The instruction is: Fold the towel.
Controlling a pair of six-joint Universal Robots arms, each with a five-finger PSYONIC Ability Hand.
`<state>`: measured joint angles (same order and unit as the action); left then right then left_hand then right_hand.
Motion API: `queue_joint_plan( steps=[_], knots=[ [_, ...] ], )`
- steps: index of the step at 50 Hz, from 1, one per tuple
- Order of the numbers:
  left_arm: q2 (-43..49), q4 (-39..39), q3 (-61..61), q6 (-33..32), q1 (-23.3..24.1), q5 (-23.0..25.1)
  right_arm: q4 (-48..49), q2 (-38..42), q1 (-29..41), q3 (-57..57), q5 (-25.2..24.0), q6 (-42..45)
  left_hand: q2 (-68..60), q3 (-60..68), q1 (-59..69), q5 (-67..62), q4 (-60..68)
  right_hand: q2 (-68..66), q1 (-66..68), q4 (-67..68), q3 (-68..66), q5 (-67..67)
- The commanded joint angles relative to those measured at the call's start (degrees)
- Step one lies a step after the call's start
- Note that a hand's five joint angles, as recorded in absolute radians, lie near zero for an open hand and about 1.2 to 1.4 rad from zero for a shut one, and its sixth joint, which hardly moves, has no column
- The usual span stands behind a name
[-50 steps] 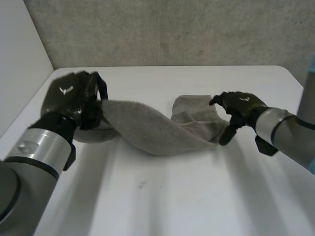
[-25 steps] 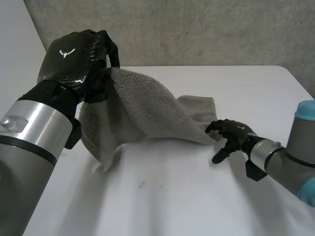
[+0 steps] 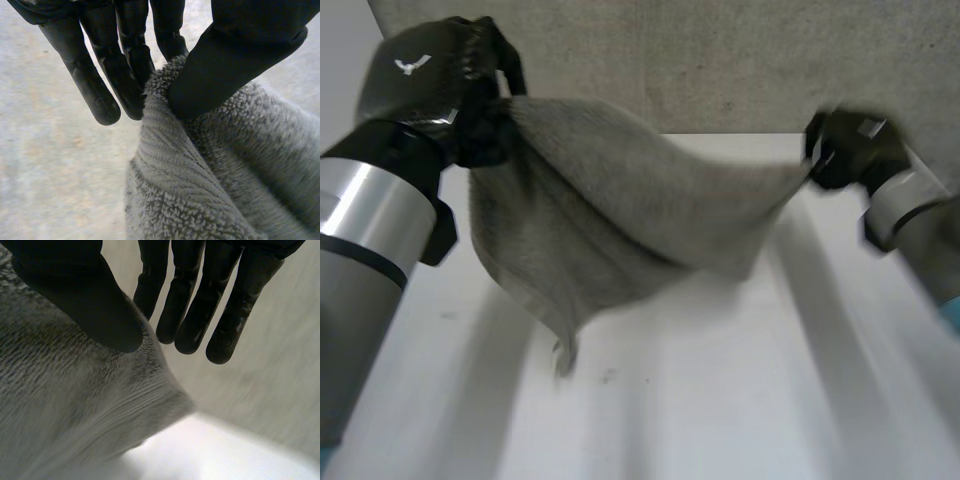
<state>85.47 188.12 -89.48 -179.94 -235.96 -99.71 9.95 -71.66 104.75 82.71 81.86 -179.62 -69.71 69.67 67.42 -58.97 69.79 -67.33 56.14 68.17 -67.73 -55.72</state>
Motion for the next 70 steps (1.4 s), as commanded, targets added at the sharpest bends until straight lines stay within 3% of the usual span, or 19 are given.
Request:
queue_joint_plan(
  steps=[1,5,11,16,22,25,27,30,32,33,35,37,41,43,45,55,62,70],
  knots=[
    [-1.97,-1.08,1.32,-3.65,-5.48,0.13,-15.79,-18.14,-4.99,-9.47,-9.34,13.39,-10.29,10.33,12.58,-11.03,10.21,-12.67,23.86,11.83,-12.27,-14.28],
    [-2.94,-1.53,1.85,-4.36,-5.56,0.22,-25.92,-20.28,-5.52,-15.55,-11.19,17.19,-10.29,10.33,12.58,-11.03,10.21,-12.67,23.86,11.83,-12.27,-14.28],
    [-3.11,-4.87,2.11,-4.71,-6.09,0.3,-32.98,-19.4,-5.69,-17.41,-11.11,23.26,-10.29,10.33,12.58,-11.03,10.21,-12.67,23.86,11.83,-12.27,-14.28],
    [-1.8,-7.86,1.15,-4.98,-7.59,1.01,-41.22,-11.69,-2.45,-16.53,-9.26,37.21,-10.29,10.33,12.58,-11.03,10.21,-12.67,23.86,11.83,-12.27,-14.28],
    [9.81,-10.05,1.85,-8.76,-9.26,4.08,-41.94,-4.89,0.28,-17.59,-6.27,39.17,-10.29,10.33,12.58,-11.03,10.21,-12.67,23.86,11.83,-12.27,-14.28],
    [15.78,-9.0,5.01,-11.74,-9.78,4.61,-38.69,0.47,1.16,-21.1,-4.51,39.17,-10.29,10.33,12.58,-11.03,10.21,-12.67,23.86,11.83,-12.27,-14.28],
    [19.03,-7.77,8.53,-13.15,-9.87,4.61,-31.43,5.89,2.3,-26.79,-2.85,38.64,-10.29,10.33,12.58,-11.03,10.21,-12.67,23.86,11.83,-12.27,-14.28],
    [25.27,-4.69,17.76,-14.73,-9.87,4.61,-26.82,7.67,2.92,-29.63,-1.61,38.38,-10.29,10.33,12.58,-11.03,10.21,-12.67,23.86,11.83,-12.27,-14.28],
    [29.65,-1.28,29.47,-14.91,-9.87,4.44,-15.11,10.04,3.62,-35.57,2.49,37.59,-10.29,10.33,12.58,-11.03,10.21,-12.67,23.86,11.83,-12.27,-14.28],
    [29.67,-1.26,29.53,-14.91,-9.87,4.43,-15.05,10.05,3.62,-35.6,2.52,37.59,-10.29,10.33,12.58,-11.03,10.21,-12.67,23.86,11.83,-12.27,-14.28],
    [31.16,0.49,35.51,-14.82,-9.87,4.35,-1.23,10.4,4.41,-39.02,7.07,37.06,-10.29,10.33,12.58,-11.03,10.21,-12.67,23.86,11.83,-12.27,-14.28],
    [32.57,5.04,43.92,-14.38,-9.78,4.08,4.58,9.79,4.76,-39.29,8.48,36.89,-10.29,10.33,12.58,-11.03,10.21,-12.67,23.86,11.83,-12.27,-14.28],
    [32.13,12.89,46.32,-13.94,-9.78,2.5,11.76,7.5,5.29,-38.15,8.85,36.8,-10.29,10.33,12.58,-11.03,10.21,-12.67,23.86,11.83,-12.27,-14.28],
    [30.47,19.36,44.49,-13.59,-9.61,0.57,12.64,5.4,5.56,-35.35,8.5,36.45,-10.29,10.33,12.58,-11.03,10.21,-12.67,23.86,11.83,-12.27,-14.28],
    [29.33,20.96,41.87,-13.59,-9.61,0.04,12.47,4.61,5.56,-33.69,8.41,36.27,-10.29,10.33,12.58,-11.03,10.21,-12.67,23.86,11.83,-12.27,-14.28],
    [26.59,21.59,17.63,-13.41,-9.7,0.3,7.01,2.22,5.73,-16.79,4.36,35.65,-10.29,10.33,12.58,-11.03,10.21,-12.67,23.86,11.83,-12.27,-14.28],
    [30.89,26.06,-0.84,-13.77,-9.7,0.74,-0.8,7.66,6.26,-2.49,1.29,35.57,-10.29,10.33,12.58,-11.03,10.21,-12.67,23.86,11.83,-12.27,-14.28],
    [32.93,23.97,-11.84,-14.38,-9.87,0.74,-1.86,12.6,6.61,3.68,1.02,35.92,-10.29,10.33,12.58,-11.03,10.21,-12.67,23.86,11.83,-12.27,-14.28]
  ],
)
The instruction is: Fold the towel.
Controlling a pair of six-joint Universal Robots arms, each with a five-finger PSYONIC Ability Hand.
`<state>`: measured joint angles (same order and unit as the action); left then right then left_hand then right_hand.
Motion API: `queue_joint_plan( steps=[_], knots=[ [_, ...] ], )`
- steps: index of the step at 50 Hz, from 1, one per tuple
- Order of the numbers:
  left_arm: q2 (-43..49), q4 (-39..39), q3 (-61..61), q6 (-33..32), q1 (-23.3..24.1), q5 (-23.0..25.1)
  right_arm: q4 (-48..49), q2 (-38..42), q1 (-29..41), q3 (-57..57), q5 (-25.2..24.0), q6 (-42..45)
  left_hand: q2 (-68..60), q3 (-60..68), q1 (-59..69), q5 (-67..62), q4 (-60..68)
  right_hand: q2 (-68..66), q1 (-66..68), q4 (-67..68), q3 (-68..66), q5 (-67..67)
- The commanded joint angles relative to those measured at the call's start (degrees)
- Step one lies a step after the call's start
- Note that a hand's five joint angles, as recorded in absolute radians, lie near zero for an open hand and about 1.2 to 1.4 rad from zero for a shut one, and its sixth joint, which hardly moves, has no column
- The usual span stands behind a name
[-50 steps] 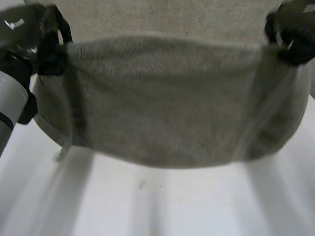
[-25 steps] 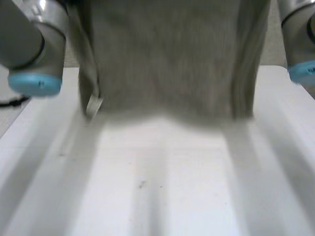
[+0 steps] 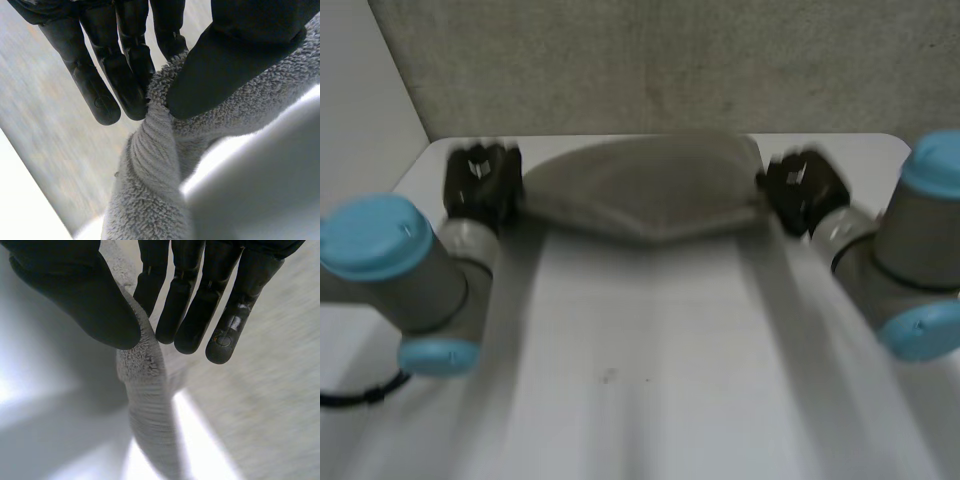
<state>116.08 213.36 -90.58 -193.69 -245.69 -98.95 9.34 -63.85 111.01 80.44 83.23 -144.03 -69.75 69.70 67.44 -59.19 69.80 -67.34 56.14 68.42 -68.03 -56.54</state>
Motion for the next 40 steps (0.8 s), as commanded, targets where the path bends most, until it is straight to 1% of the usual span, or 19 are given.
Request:
queue_joint_plan(
  steps=[1,2,3,4,5,6,7,8,10,11,12,13,15,20,24,30,35,38,40],
  knots=[
    [2.31,-1.28,-10.76,-0.63,-0.14,-0.01,-1.25,4.79,0.35,5.96,-0.35,0.33,-10.25,10.3,12.56,-10.81,10.2,-12.66,23.86,11.58,-11.97,-13.46],
    [1.52,-2.94,-12.58,-0.63,-0.23,-0.01,-2.21,4.36,0.08,6.65,-0.35,0.33,-10.25,10.3,12.56,-10.81,10.2,-12.66,23.86,11.58,-11.97,-13.46],
    [1.52,-2.95,-12.6,-0.63,-0.23,-0.01,-3.79,3.39,-0.18,7.36,-0.44,0.07,-10.25,10.3,12.56,-10.81,10.2,-12.66,23.86,11.58,-11.97,-13.46],
    [-0.14,-5.13,-14.17,-0.63,-0.23,0.07,-3.8,3.38,-0.18,7.36,-0.44,0.06,-10.25,10.3,12.56,-10.81,10.2,-12.66,23.86,11.58,-11.97,-13.46],
    [-2.16,-7.93,-15.58,-0.46,-0.23,0.16,-5.28,1.91,-0.36,8.23,-0.79,-0.11,-4.28,4.33,6.59,-4.84,4.23,-12.66,23.86,11.58,-11.97,-13.46],
    [-2.18,-7.96,-15.59,-0.46,-0.23,0.16,-6.25,0.15,-0.36,9.29,-1.05,-0.29,-4.22,4.27,6.53,-4.78,4.17,-12.66,23.86,11.58,-11.97,-13.46],
    [-4.18,-10.83,-16.63,-0.37,-0.23,0.25,-6.26,0.13,-0.36,9.3,-1.06,-0.29,9.61,-9.56,-7.29,9.04,-9.65,-12.66,23.86,11.58,-11.97,-13.46],
    [-5.94,-13.73,-17.43,-0.28,-0.06,0.34,-6.61,-1.61,-0.36,10.69,-1.23,-0.29,21.07,-21.02,-18.76,20.5,-21.11,-12.66,23.86,11.58,-11.97,-13.46],
    [-5.95,-13.76,-17.44,-0.28,-0.06,0.34,-6.53,-2.5,-0.27,11.93,-1.41,-0.29,21.18,-21.13,-18.87,20.62,-21.23,-12.66,23.86,11.58,-11.97,-13.46],
    [-7.52,-16.72,-17.61,-0.37,0.73,0.34,-6.53,-3.11,-0.18,13.07,-1.93,-0.29,31.18,-31.13,-28.86,30.61,-31.22,-12.66,23.86,11.58,-11.97,-13.46],
    [-9.36,-19.19,-17.7,-0.37,1.08,0.42,-6.53,-3.12,-0.18,13.08,-1.93,-0.29,38.27,-38.22,-35.96,37.71,-38.32,-12.66,23.86,11.58,-11.97,-13.46],
    [-9.38,-19.21,-17.7,-0.37,1.09,0.43,-6.53,-3.29,-0.18,14.21,-2.63,-0.29,38.34,-38.29,-36.03,37.78,-38.39,-12.66,23.86,11.58,-11.97,-13.46],
    [-13.93,-21.49,-17.09,-0.28,1.61,0.51,-6.44,-3.29,-0.18,15.27,-3.34,-0.29,47.72,-47.67,-45.4,47.15,-47.76,-12.66,23.86,11.58,-11.97,-13.46],
    [-17.64,-21.67,-15.77,-0.19,1.0,1.65,-3.64,-3.38,-0.27,19.31,-4.75,-0.38,49.61,-49.56,-47.3,49.05,-49.66,-12.66,23.86,11.58,-11.97,-13.46],
    [-17.64,-21.94,-14.36,-0.11,0.74,2.54,-2.14,-3.38,-0.27,20.63,-4.75,-0.38,49.61,-49.56,-47.3,49.05,-49.66,-12.66,23.86,11.58,-11.97,-13.46],
    [-16.94,-22.2,-14.1,-0.11,-1.2,3.59,-1.69,-3.38,-0.27,21.51,-4.84,-0.38,49.78,-49.73,-47.47,49.22,-49.83,-12.66,23.86,11.58,-11.97,-13.46],
    [-13.07,-21.76,-13.22,-0.37,-2.52,4.47,-1.34,-3.38,-0.36,21.51,-4.84,-0.46,50.12,-50.07,-47.81,49.55,-50.16,-12.66,23.86,11.58,-11.97,-13.46],
    [-10.09,-21.67,-11.28,-0.54,-4.1,5.17,-0.47,-3.38,-0.36,21.51,-4.75,-0.9,49.28,-49.23,-46.96,48.71,-49.32,-12.66,23.86,11.58,-11.97,-13.46],
    [-7.03,-21.76,-8.84,-0.63,-6.98,5.61,-0.2,-3.47,-0.62,21.51,-4.75,-1.52,47.94,-47.89,-45.63,47.37,-47.98,-12.66,23.86,11.58,-11.97,-13.46]
  ],
)
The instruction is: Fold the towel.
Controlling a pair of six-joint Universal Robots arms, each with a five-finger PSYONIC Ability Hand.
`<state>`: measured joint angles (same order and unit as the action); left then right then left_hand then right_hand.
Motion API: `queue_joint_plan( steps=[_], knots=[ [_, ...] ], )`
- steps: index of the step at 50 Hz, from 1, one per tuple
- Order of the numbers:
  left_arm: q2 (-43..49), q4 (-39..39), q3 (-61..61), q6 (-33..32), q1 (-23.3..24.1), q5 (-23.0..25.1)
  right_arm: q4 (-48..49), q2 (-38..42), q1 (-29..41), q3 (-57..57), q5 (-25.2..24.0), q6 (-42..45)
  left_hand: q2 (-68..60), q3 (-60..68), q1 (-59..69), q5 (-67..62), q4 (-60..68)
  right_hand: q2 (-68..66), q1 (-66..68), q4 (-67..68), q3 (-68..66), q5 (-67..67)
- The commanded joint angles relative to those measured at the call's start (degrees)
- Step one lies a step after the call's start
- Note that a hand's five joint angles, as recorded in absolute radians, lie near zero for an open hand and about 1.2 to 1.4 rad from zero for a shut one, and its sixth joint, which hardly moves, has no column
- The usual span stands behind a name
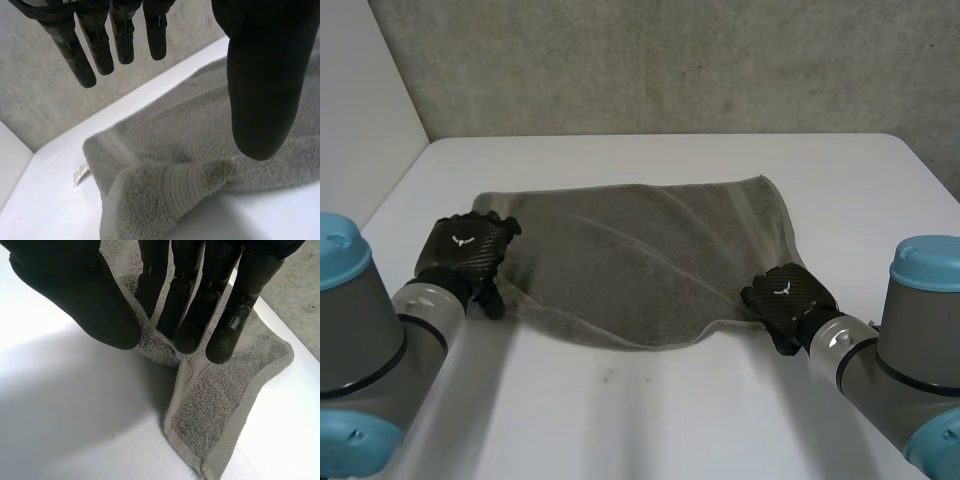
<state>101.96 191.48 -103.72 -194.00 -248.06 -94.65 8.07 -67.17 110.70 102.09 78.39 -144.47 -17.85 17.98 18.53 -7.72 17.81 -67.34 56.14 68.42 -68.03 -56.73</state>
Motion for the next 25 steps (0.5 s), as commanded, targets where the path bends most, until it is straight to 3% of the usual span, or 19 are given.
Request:
queue_joint_plan(
  steps=[1,6,11,25],
  knots=[
    [7.11,0.12,4.31,-0.33,-4.62,1.31,1.07,-0.24,-0.74,-0.14,0.09,-1.78,-3.97,3.84,3.29,-4.1,4.01,-12.66,23.86,11.58,-11.97,-13.27],
    [11.51,-0.41,8.27,-0.42,-7.7,2.8,1.07,-1.38,-1.71,-0.14,0.01,-3.19,-9.69,9.56,9.01,-9.82,9.73,-12.66,23.86,11.58,-11.97,-13.27],
    [15.8,-0.49,13.36,-0.33,-8.75,7.71,1.07,-1.47,-1.71,0.04,-0.08,-3.19,-19.6,19.48,18.93,-19.73,19.64,-12.66,23.86,11.58,-11.97,-13.27],
    [19.86,-2.16,15.39,-1.38,-9.02,8.78,1.07,-1.47,-1.89,0.13,-0.08,-3.19,-23.65,23.53,22.98,-23.78,23.69,-12.66,23.86,11.58,-11.97,-13.27]
  ],
)
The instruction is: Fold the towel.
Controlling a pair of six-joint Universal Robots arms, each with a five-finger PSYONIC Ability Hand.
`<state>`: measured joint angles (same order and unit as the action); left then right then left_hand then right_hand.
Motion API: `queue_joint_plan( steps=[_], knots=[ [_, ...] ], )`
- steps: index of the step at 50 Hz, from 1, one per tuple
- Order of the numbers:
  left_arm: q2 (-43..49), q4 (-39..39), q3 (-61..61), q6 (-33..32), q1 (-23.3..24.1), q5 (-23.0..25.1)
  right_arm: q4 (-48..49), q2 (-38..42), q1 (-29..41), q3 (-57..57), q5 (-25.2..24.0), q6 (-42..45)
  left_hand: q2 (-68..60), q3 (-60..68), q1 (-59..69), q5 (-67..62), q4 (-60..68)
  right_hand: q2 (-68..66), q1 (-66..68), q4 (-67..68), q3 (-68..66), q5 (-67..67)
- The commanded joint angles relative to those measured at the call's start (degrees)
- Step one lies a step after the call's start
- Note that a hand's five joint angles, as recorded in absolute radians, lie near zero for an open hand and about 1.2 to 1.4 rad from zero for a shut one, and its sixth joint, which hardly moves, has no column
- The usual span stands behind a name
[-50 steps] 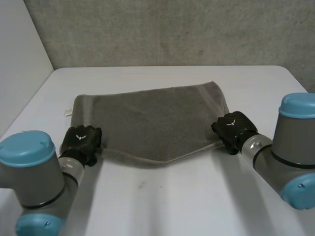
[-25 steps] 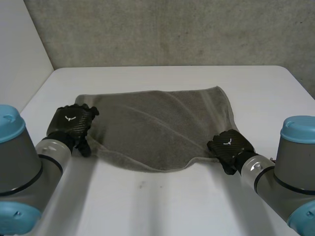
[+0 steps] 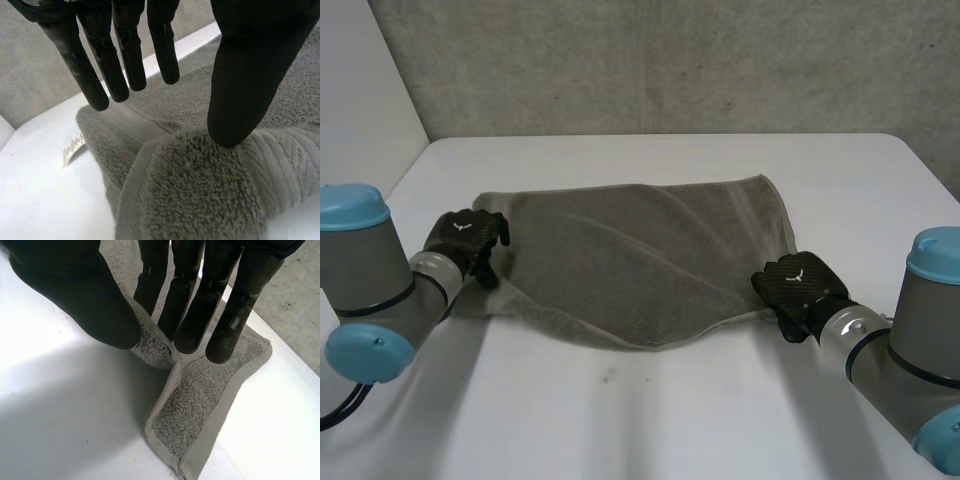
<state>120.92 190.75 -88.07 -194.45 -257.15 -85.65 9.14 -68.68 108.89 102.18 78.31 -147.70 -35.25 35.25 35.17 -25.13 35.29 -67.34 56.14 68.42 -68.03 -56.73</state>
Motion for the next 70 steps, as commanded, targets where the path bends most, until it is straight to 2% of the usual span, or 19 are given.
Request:
queue_joint_plan(
  steps=[1,10,24,26,27,28,35,37,43,47,48,49,50,54,56,60,61,66,70],
  knots=[
    [0.89,-2.39,-0.26,-1.8,0.07,-0.22,0.0,0.03,-0.08,0.03,0.0,0.04,-6.09,6.08,6.17,-6.2,6.05,-12.66,23.86,11.58,-11.97,-13.27],
    [0.19,-5.3,-1.58,-7.78,-1.59,-0.75,0.0,0.03,-0.08,-0.05,0.0,0.13,-5.08,5.07,5.16,-5.19,5.04,-12.66,23.86,11.58,-11.97,-13.27],
    [-2.89,-6.0,-5.27,-8.84,-1.86,-0.92,0.0,0.03,-0.08,0.03,0.0,0.13,-7.09,7.09,7.18,-7.21,7.05,-12.66,23.86,11.58,-11.97,-13.27],
    [-3.76,-6.97,-6.06,-8.93,-1.77,-0.92,0.0,0.03,-0.08,0.03,0.0,0.13,-17.28,17.28,17.37,-17.4,17.24,-12.66,23.86,11.58,-11.97,-13.27],
    [-3.77,-6.97,-6.06,-8.93,-1.77,-0.92,0.0,0.03,-0.08,-0.05,0.0,0.13,-17.35,17.35,17.44,-17.47,17.31,-12.66,23.86,11.58,-11.97,-13.27],
    [-4.2,-7.49,-6.5,-8.93,-1.77,-0.92,0.0,0.03,-0.08,-0.05,0.0,0.13,-25.18,25.18,25.26,-25.3,25.14,-12.66,23.86,11.58,-11.97,-13.27],
    [-5.61,-9.34,-8.97,-8.93,-1.69,-1.01,0.0,0.03,-0.08,-0.14,0.09,-0.05,-34.34,34.34,34.43,-34.46,34.3,-12.66,23.86,11.58,-11.97,-13.27],
    [-7.1,-9.87,-10.28,-8.93,-1.42,-1.53,-0.09,0.03,-0.26,-0.32,0.18,-0.22,-44.72,44.72,44.81,-44.84,44.68,-12.66,23.86,11.58,-11.97,-13.27],
    [-13.5,-9.52,-12.3,-8.32,-0.9,-2.59,-0.44,-0.05,-1.22,-1.11,0.53,-1.98,-44.75,44.75,44.83,-44.87,44.71,-12.66,23.86,11.58,-11.97,-13.27],
    [-16.42,-9.08,-12.74,-7.96,-0.81,-2.86,-0.7,-0.05,-2.45,-2.16,0.71,-7.58,-44.75,44.75,44.83,-44.87,44.71,-12.66,23.86,11.58,-11.97,-13.27],
    [-17.55,-9.08,-12.92,-7.7,-0.72,-2.94,-1.05,-0.05,-3.32,-2.6,0.71,-10.13,-44.75,44.75,44.83,-44.87,44.71,-5.73,16.93,4.64,-5.04,-6.33],
    [-18.52,-9.08,-13.18,-7.18,-0.72,-2.94,-1.06,-0.05,-3.33,-2.6,0.71,-10.16,-44.75,44.75,44.83,-44.87,44.71,-5.66,16.86,4.57,-4.97,-6.26],
    [-18.53,-9.08,-13.18,-7.17,-0.72,-2.94,-1.4,-0.05,-4.38,-3.12,0.62,-12.85,-44.75,44.75,44.83,-44.87,44.71,6.5,4.7,-7.59,7.19,5.89],
    [-21.33,-9.08,-13.71,-3.58,-0.63,-2.94,-2.9,-0.05,-6.23,-4.1,0.62,-17.45,-44.75,44.75,44.83,-44.87,44.71,12.51,-1.31,-13.6,13.2,11.9],
    [-22.48,-9.08,-13.71,-2.18,-0.63,-2.94,-5.09,-0.05,-7.98,-4.88,0.36,-19.82,-44.75,44.75,44.83,-44.87,44.71,21.71,-10.51,-22.8,22.4,21.1],
    [-24.6,-9.08,-13.62,0.3,-0.46,-2.86,-6.76,-0.05,-9.92,-4.97,-0.17,-20.96,-44.75,44.75,44.83,-44.87,44.71,26.28,-15.08,-27.37,26.97,25.68],
    [-25.73,-9.08,-13.54,1.34,-0.46,-2.77,-7.2,0.03,-10.62,-4.71,-0.52,-21.23,-44.75,44.75,44.83,-44.87,44.71,31.8,-20.6,-32.88,32.49,31.19],
    [-27.76,-9.08,-12.66,3.2,-0.72,-2.77,-7.82,0.12,-12.12,-3.4,-2.71,-21.41,-44.75,44.75,44.83,-44.87,44.71,41.91,-30.71,-43.0,42.6,41.31],
    [-29.43,-9.17,-11.08,3.46,-0.98,-2.86,-7.82,-0.05,-13.18,-2.16,-4.13,-21.32,-44.75,44.75,44.83,-44.87,44.71,42.79,-31.59,-43.87,43.48,42.18]
  ],
)
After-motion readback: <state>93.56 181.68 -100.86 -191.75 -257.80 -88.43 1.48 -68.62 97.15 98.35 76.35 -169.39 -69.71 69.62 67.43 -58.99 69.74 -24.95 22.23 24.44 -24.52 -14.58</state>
